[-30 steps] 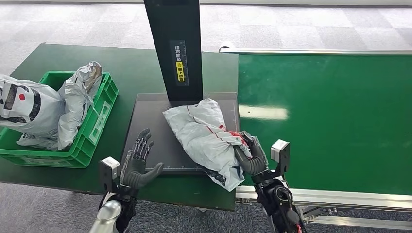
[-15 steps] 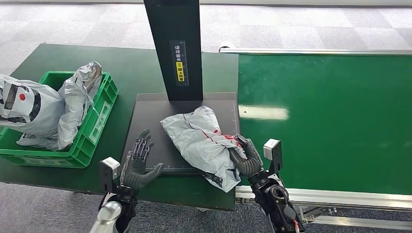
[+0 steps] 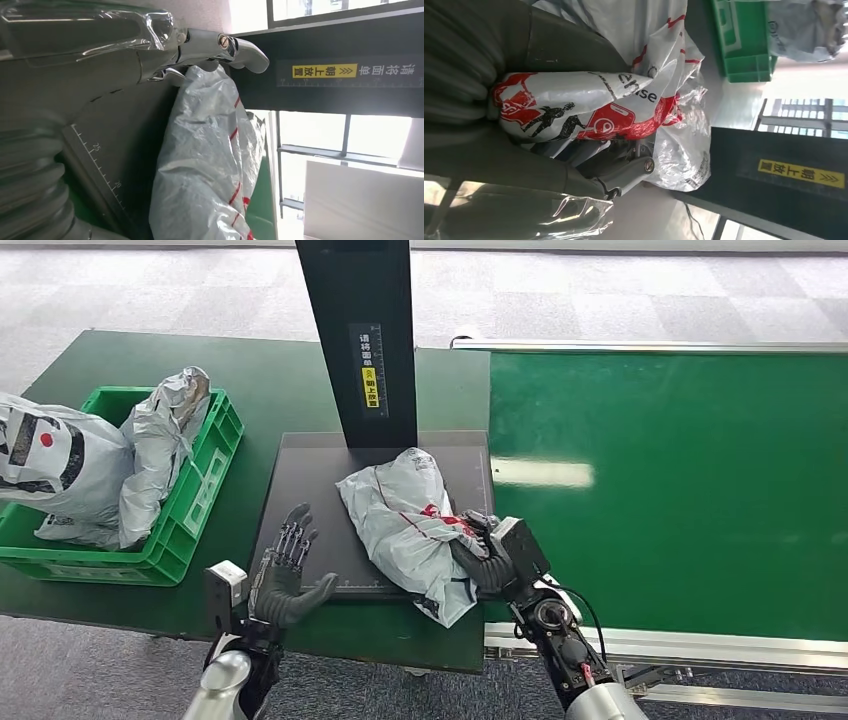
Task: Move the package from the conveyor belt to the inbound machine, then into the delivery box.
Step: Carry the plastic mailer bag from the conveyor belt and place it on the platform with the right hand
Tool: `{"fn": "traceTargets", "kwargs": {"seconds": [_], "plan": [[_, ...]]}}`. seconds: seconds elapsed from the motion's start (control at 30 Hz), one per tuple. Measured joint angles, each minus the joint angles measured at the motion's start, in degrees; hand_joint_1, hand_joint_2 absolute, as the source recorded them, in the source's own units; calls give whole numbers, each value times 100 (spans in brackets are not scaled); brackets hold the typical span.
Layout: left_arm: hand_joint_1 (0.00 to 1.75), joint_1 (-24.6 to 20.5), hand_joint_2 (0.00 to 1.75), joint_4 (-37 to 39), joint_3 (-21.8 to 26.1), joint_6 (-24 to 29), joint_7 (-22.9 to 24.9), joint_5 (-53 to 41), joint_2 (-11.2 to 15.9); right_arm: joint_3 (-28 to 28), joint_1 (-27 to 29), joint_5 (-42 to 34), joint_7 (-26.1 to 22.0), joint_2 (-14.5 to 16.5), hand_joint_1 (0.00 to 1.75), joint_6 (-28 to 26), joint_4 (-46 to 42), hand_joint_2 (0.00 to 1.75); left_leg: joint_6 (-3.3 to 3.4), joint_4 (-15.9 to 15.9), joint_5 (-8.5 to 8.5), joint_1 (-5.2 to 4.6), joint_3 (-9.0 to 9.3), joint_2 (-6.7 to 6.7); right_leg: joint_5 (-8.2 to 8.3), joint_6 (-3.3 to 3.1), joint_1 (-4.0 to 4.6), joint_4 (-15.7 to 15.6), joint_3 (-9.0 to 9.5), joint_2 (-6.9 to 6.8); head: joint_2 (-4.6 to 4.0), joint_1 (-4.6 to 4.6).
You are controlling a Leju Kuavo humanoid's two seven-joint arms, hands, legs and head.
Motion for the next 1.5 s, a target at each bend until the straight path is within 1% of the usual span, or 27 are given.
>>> {"fn": "traceTargets", "kwargs": {"seconds": [0.03,0.13,0.2,0.37,0.5,1.23,1.3,1.37,1.47,1.5], "plan": [[0,-9,175,2,-3,10,2,13,0,33,-90,75,34,17,0,-64,124,175,0,0,0,0,0,0,0,0,0,0,0,0,1,0],[0,-19,175,3,-16,45,11,28,-1,120,-317,209,159,67,0,-146,446,175,0,0,1,0,1,-1,0,0,0,0,-1,0,1,0],[0,-20,175,3,-31,65,10,36,-2,158,-415,236,162,97,0,-161,610,175,0,0,1,0,0,-2,0,0,0,0,-1,0,1,0],[0,-34,175,-10,-60,136,-47,64,-20,217,-561,216,-160,123,0,-106,892,175,0,1,0,0,-1,-2,0,0,0,0,-1,-1,1,0],[0,-41,175,-16,-81,153,-60,67,-24,229,-600,201,-228,125,0,-99,996,175,0,0,0,0,-1,-2,0,0,0,0,-1,-1,0,0],[0,-42,175,-19,-92,156,-75,73,-35,229,-629,191,-251,157,0,-102,1156,175,0,1,1,0,0,-1,0,0,0,0,-1,-1,1,0],[0,-42,175,-28,-92,173,-98,73,-35,229,-623,159,-389,159,0,-211,1151,175,0,1,1,0,0,-1,0,0,0,0,-2,-1,1,0],[0,-40,175,-70,-94,216,-134,73,-36,218,-583,45,-655,164,0,-450,1083,175,0,1,1,0,0,-2,0,0,0,0,-2,-1,1,0],[0,-42,175,-168,-110,289,-165,70,-37,173,-439,-240,-899,168,0,-641,781,175,0,1,0,0,0,-1,0,0,0,0,-3,0,1,0],[0,-47,175,-196,-128,308,-179,59,-37,155,-377,-352,-918,167,0,-612,653,131,0,1,0,0,0,-1,-1,0,0,0,-4,0,1,0]]}}
